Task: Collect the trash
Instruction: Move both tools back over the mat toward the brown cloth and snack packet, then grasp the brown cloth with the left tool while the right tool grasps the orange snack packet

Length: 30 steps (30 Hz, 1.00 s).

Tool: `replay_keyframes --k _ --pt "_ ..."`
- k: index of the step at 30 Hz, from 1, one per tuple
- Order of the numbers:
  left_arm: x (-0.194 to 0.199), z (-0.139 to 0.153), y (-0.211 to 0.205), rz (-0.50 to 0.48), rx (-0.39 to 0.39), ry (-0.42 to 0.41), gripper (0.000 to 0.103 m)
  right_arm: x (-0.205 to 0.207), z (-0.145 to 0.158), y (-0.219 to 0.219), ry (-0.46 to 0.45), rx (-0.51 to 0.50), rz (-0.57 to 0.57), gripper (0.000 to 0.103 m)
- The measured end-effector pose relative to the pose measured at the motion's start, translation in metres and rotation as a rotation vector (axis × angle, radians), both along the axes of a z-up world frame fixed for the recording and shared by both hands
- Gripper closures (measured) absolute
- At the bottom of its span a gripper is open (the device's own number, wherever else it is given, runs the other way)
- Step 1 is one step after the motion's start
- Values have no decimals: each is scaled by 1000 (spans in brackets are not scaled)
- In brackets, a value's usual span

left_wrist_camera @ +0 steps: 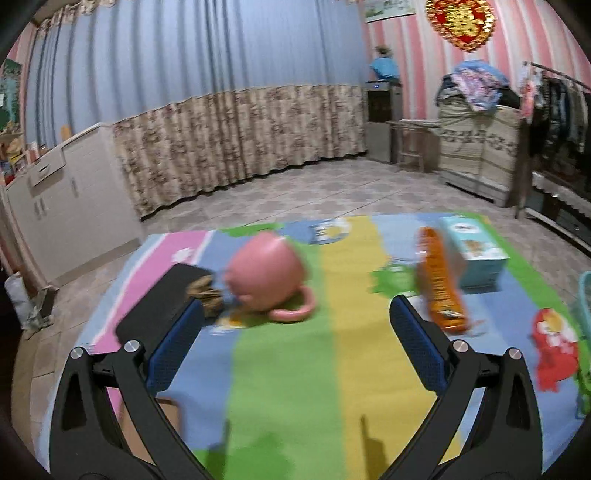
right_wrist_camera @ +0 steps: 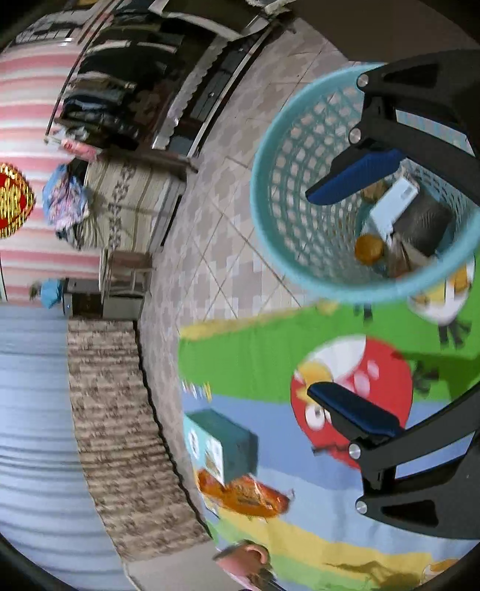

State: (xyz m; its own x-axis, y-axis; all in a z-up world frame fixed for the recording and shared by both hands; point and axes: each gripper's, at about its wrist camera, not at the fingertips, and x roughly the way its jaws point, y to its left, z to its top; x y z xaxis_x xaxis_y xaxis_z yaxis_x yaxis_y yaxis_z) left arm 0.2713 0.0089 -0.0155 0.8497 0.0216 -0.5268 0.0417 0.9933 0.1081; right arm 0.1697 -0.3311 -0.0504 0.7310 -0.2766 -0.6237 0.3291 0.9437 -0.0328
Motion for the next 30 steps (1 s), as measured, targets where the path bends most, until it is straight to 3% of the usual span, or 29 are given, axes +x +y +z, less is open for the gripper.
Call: replay_keyframes --k 4,9,16,20,23,30 --pt "19 -5 37 28 -4 25 6 9 0 31 4 48 59 9" --pt "48 -15 71 42 21 70 6 21 2 57 4 26 90 4" --pt "81 -27 100 80 -22 96 9 47 -8 83 75 -26 128 4" --pt "89 -36 115 67 -98 134 26 63 -9 88 95 41 148 4" --pt "96 -41 117 55 -114 151 32 77 -9 99 107 45 160 4" --pt "106 -53 123 17 -186 222 71 100 -12 125 110 47 202 4"
